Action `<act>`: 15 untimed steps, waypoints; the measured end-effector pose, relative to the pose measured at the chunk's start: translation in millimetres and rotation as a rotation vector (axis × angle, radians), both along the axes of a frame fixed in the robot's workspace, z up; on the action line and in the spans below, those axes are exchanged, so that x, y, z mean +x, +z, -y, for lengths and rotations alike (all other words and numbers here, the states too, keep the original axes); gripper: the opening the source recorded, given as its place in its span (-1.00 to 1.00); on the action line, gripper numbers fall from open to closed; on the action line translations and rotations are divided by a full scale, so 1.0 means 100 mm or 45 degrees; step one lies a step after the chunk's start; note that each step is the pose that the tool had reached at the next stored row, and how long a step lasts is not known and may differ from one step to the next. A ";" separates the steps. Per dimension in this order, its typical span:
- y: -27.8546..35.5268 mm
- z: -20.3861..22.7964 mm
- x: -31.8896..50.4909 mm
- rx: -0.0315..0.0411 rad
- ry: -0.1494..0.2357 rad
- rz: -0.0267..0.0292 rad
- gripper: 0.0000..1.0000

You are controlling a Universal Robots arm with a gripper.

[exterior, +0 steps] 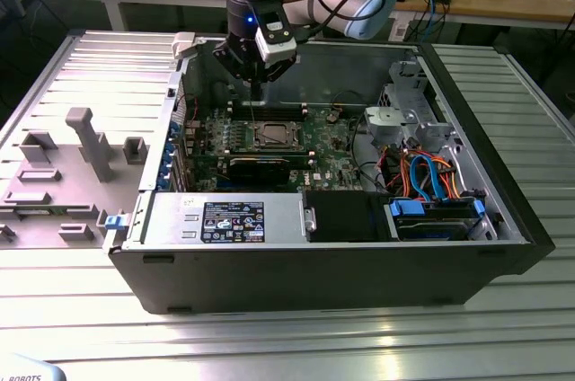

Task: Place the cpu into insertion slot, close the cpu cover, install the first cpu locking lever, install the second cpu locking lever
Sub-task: 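Install the first cpu locking lever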

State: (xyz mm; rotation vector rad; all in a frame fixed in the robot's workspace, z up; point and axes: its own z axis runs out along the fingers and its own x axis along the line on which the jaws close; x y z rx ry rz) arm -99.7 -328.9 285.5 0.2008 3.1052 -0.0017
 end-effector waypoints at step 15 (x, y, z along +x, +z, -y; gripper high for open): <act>-0.067 -0.011 -0.137 0.0019 0.154 0.0017 -0.79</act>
